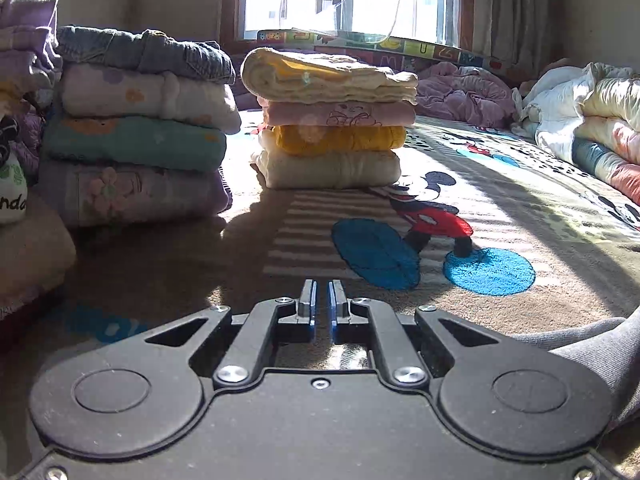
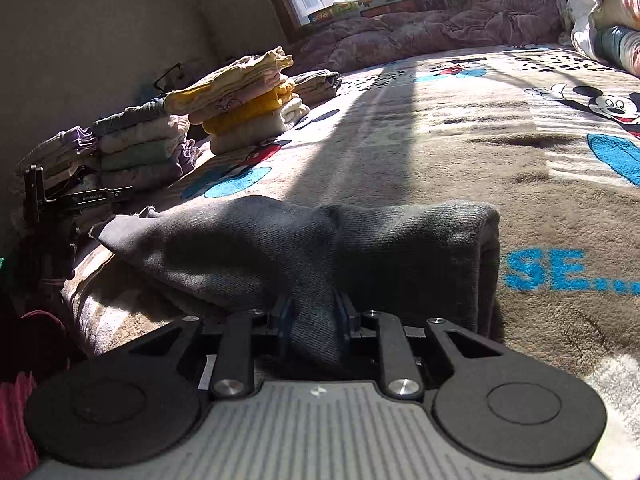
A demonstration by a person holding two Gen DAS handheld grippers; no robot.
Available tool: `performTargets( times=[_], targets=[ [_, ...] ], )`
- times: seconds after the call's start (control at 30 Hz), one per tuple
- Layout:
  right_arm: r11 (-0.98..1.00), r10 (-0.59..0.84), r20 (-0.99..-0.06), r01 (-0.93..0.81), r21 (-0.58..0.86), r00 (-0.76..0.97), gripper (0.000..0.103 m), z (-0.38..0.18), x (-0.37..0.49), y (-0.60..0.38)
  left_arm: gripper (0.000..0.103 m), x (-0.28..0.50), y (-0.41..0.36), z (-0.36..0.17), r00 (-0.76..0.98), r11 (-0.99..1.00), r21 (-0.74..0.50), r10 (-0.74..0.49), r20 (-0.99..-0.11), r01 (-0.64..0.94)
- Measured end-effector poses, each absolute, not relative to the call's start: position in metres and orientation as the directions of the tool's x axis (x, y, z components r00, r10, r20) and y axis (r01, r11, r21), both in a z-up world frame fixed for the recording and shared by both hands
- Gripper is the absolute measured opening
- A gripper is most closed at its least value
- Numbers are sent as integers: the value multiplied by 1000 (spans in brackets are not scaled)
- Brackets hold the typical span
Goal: Fold clothes
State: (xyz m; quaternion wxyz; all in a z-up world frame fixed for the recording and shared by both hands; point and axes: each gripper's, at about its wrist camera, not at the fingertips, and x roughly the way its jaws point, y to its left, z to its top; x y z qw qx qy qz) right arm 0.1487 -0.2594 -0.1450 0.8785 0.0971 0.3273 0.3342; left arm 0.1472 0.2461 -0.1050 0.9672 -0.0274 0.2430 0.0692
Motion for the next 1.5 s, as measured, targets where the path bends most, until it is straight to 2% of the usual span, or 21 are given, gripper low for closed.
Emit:
performTargets(
  times=[0.17, 0.23, 0.27, 0.3, 0.37, 0.4, 0.5, 0.6, 0.73, 0.9, 1.07, 1.27, 1.3, 1.33, 1.5],
  targets=[
    [767, 639, -509, -528, 365, 576, 21, -141, 143, -259, 8, 133, 254, -86, 881, 974, -186, 30, -472, -133],
    [760, 647, -498, -544, 356, 577, 26, -137, 140, -257, 10, 126, 247, -77, 882, 969, -236, -52, -469, -69],
    [759, 647, -489, -556, 340, 585, 26, -134, 138, -256, 15, 122, 238, -74, 878, 971, -239, -110, -465, -5],
    [756, 649, -480, -570, 321, 590, 28, -132, 135, -253, 25, 118, 227, -72, 869, 970, -233, -169, -466, 64],
    [750, 649, -471, -608, 262, 598, 28, -127, 128, -245, 38, 109, 202, -70, 841, 964, -173, -260, -473, 201],
    [750, 641, -471, -624, 218, 606, 29, -125, 125, -240, 41, 107, 192, -71, 830, 958, -157, -287, -477, 241],
    [749, 601, -479, -660, 57, 640, 29, -121, 112, -223, 40, 106, 172, -75, 809, 942, -154, -335, -483, 298],
    [731, 608, -452, -682, -2, 653, 29, -117, 108, -203, 39, 114, 152, -77, 802, 921, -199, -391, -453, 336],
    [679, 631, -431, -728, -95, 645, 30, -114, 101, -167, 39, 118, 117, -78, 773, 900, -160, -431, -465, 405],
    [525, 569, -467, -736, -427, 677, 31, -129, 77, -98, 39, 125, 129, -84, 779, 907, -227, -421, -464, 355],
    [344, 526, -482, -694, -633, 700, 31, -149, 61, -48, 38, 130, 154, -100, 767, 901, -335, -416, -488, 275],
    [399, 499, -468, -673, -623, 730, 31, -140, 69, -28, 37, 122, 164, -98, 764, 887, -347, -445, -468, 304],
    [399, 492, -479, -678, -618, 727, 25, -140, 71, -25, 37, 122, 164, -98, 762, 886, -349, -448, -468, 307],
    [418, 497, -490, -692, -588, 716, 14, -137, 74, -25, 37, 122, 165, -99, 758, 884, -351, -452, -470, 309],
    [484, 519, -539, -748, -455, 663, 14, -116, 80, -35, 37, 123, 168, -101, 738, 875, -351, -473, -481, 332]
  ],
)
